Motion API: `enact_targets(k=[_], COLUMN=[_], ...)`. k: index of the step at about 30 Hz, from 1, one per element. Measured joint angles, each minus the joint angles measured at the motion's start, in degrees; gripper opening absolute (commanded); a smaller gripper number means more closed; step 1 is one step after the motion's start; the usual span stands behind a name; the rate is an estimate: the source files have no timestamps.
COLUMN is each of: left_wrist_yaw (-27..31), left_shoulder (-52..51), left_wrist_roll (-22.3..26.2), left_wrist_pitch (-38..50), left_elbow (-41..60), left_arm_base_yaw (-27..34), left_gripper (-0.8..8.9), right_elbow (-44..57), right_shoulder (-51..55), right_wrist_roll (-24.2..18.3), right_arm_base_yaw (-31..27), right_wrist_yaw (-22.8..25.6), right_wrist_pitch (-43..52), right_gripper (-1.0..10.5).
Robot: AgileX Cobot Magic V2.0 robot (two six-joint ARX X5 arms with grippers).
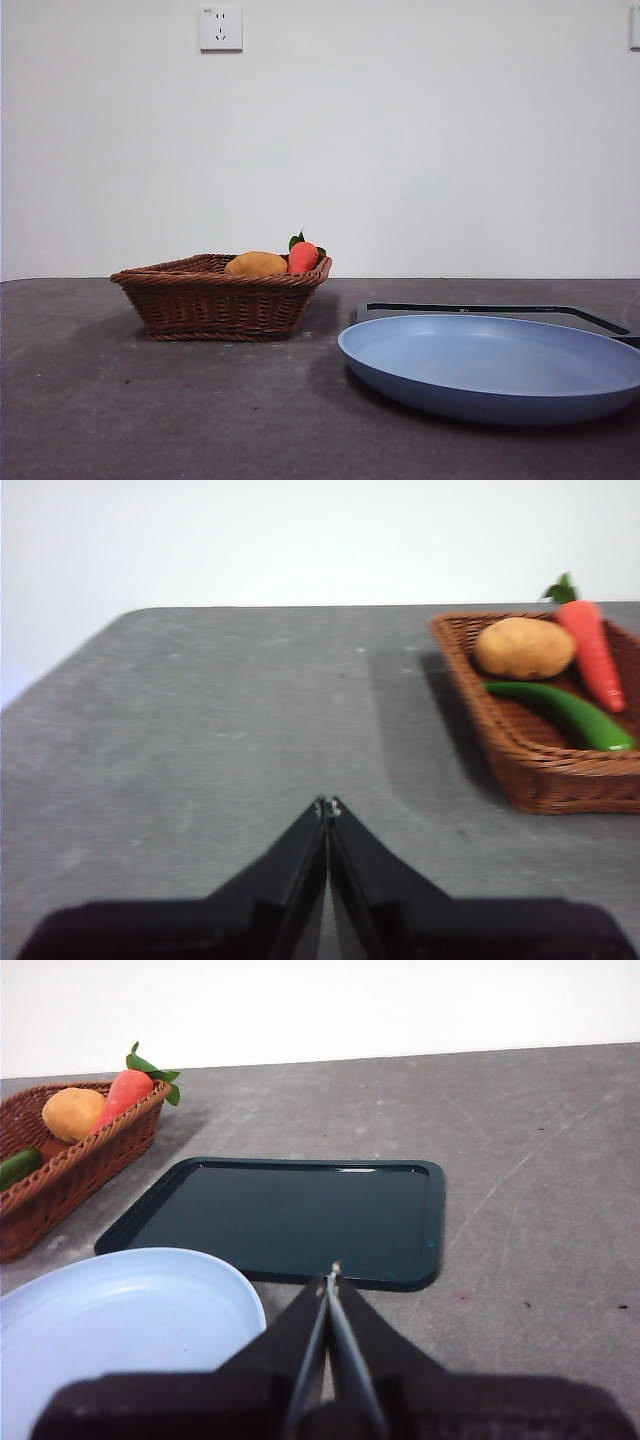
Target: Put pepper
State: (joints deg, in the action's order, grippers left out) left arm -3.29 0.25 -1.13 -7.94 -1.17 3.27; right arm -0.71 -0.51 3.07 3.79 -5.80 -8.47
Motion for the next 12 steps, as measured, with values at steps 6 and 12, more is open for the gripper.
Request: enact_targets(k=[6, 12], left_wrist_yaw=[-8.0, -15.2], left_shoulder=[0.0, 0.0], left_wrist_roll=[-6.8, -16.6], left_wrist_pitch=[0.0, 1.9], left_elbow=[0.0, 0.0], left_arm_base_yaw=[0.0, 0.0], left_gripper=[0.07, 0.06], right_elbow=[0.0, -0.8], right_shoulder=[0.0, 0.0], right_wrist_roll=[8.2, 17.6], right_arm_base_yaw=[0.0, 0.0], right_wrist_yaw=[-0.2, -0.2], right_wrist_pitch=[0.4, 0.5], right_gripper=[0.1, 0.1])
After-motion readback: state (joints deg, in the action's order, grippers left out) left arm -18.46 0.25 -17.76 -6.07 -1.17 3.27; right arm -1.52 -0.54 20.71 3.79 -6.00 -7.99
